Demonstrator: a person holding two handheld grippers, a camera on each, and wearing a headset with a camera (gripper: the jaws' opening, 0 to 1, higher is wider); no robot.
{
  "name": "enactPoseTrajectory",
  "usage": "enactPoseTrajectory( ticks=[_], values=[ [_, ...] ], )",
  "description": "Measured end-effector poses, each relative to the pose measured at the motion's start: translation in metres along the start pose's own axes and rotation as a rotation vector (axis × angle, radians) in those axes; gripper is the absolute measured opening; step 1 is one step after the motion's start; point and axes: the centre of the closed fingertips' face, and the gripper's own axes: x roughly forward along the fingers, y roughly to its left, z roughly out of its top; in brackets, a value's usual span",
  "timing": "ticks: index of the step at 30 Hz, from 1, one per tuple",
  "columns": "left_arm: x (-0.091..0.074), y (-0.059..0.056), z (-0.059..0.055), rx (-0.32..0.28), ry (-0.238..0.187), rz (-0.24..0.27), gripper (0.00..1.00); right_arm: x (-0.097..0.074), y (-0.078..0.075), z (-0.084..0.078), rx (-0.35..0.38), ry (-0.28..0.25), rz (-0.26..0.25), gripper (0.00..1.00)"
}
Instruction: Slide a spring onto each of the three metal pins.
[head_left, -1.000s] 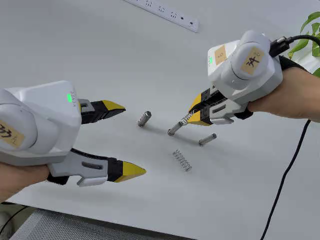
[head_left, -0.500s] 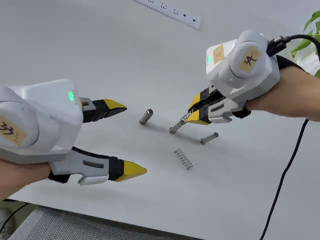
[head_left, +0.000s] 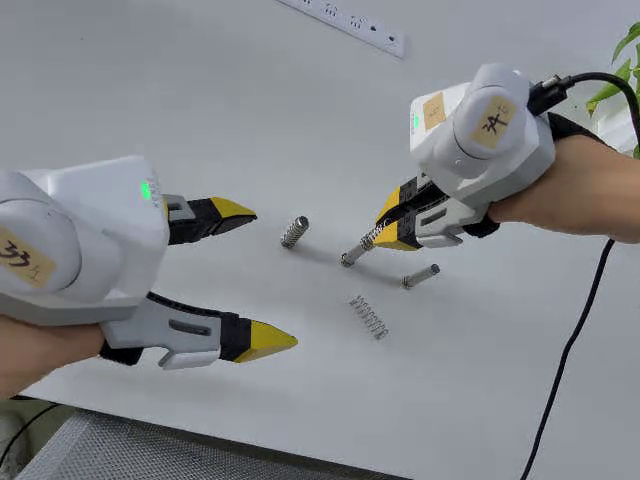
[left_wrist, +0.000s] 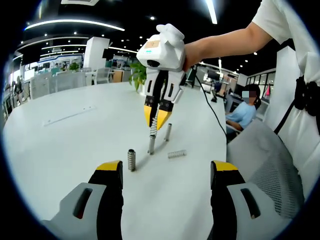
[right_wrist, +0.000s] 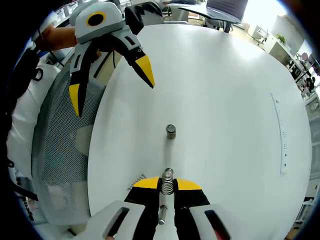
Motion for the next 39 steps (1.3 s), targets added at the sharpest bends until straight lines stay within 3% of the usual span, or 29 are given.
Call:
enactPoseTrajectory(
  ticks=[14, 39],
  values=[
    [0.0, -0.001, -0.001, -0.004, 0.001, -0.005, 0.7, 0.007, 0.003, -0.001, 0.0, 0.008, 0.007, 0.07],
    [0.001, -0.001, -0.003, -0.016, 0.004, -0.007, 0.7, 0.034, -0.006, -0.01, -0.018, 0.021, 0.01, 0.07]
  ],
)
